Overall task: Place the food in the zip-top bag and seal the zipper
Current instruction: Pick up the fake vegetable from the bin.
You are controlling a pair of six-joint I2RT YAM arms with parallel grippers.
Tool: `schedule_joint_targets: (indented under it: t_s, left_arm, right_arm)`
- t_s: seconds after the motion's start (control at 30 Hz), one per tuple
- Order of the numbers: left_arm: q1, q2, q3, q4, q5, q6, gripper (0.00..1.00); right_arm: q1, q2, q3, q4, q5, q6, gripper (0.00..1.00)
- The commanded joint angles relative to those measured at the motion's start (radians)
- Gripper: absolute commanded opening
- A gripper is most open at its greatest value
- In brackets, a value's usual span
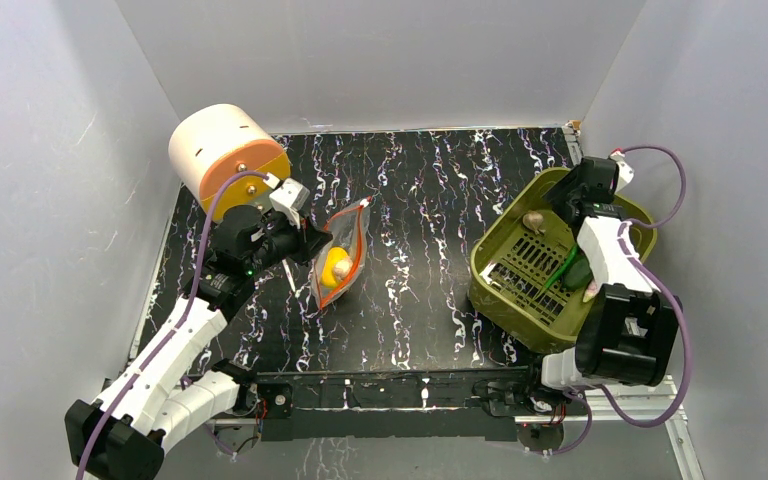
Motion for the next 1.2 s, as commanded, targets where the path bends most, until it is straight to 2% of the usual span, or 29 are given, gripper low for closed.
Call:
schedule_joint_targets:
  t_s: [0.0,0.17,0.67,1.17]
  left_arm:
    - [-0.005,-0.031,0.006,0.005,-0.004,0.018,0.00]
    - [-0.005,-0.031,0.006,0.005,-0.003,0.018,0.00]
    - [-0.005,-0.032,0.006,0.010,0.008,0.012,0.00]
    - [-0.005,-0.048,0.010,0.010,0.025,0.006,0.00]
  right_arm:
    - [-0.006,0.037,-0.013,0.153,-0.078,0.028,0.53]
    - [-0.009,0.093,-0.027,0.174,-0.054,0.028,0.54]
    - [-0.009,0.171,-0.108,0.295,-0.112,0.014,0.56]
    - [-0.009,0.231,-0.078,0.233,-0.099,-0.057,0.55]
